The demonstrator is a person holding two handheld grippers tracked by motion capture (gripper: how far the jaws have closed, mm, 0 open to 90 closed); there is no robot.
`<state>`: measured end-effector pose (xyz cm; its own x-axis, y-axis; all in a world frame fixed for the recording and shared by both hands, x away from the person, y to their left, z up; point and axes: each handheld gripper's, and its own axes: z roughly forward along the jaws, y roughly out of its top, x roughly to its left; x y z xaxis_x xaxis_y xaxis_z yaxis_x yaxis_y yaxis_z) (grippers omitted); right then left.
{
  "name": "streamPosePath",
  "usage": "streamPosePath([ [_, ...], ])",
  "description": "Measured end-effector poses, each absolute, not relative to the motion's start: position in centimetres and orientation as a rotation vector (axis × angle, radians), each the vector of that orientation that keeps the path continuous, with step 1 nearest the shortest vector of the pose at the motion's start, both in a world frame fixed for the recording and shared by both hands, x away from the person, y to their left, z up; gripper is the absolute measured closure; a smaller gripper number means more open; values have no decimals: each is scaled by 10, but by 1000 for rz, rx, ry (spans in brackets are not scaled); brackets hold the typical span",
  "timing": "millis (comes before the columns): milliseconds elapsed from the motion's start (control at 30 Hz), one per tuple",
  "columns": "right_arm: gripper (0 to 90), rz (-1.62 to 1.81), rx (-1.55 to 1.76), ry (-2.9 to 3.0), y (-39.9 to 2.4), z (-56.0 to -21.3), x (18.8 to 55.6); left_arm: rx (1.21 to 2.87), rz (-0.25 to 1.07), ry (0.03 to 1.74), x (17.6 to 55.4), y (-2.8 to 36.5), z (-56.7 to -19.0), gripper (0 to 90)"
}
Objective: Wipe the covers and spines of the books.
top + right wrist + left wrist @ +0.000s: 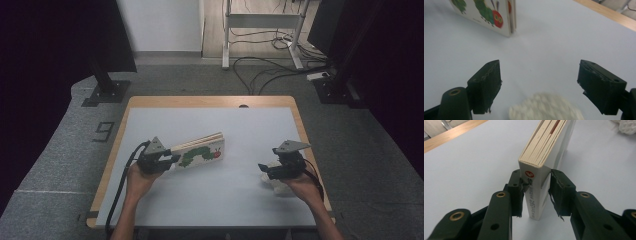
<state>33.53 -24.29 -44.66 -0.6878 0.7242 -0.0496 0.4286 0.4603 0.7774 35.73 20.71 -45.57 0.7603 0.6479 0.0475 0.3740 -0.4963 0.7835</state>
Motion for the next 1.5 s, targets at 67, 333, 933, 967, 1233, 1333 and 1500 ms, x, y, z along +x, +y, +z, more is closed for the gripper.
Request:
streamPosePath([
  [67, 202, 1078, 998, 2335, -251, -449, 330, 2144, 430, 761, 357, 207, -456, 636],
  [333, 201, 1027, 1047, 2357, -272, -465, 313, 2139, 423, 766, 358, 207, -456, 636],
  [933, 565, 914, 1134, 2380, -281, -509, 310, 2140, 418, 766, 358, 208, -456, 646],
  [967, 577, 916, 1133, 2380, -281, -509, 310, 2139, 418, 766, 358, 208, -456, 646],
  [1233, 587, 989, 1104, 2360, -283, -481, 303, 2138, 416, 768, 358, 208, -456, 647],
  [1333, 586, 1019, 1074, 2363, -282, -469, 301, 2135, 412, 771, 358, 209, -456, 647],
  [1500, 586, 1049, 1042, 2381, -276, -457, 301, 2136, 411, 770, 358, 209, -456, 647],
])
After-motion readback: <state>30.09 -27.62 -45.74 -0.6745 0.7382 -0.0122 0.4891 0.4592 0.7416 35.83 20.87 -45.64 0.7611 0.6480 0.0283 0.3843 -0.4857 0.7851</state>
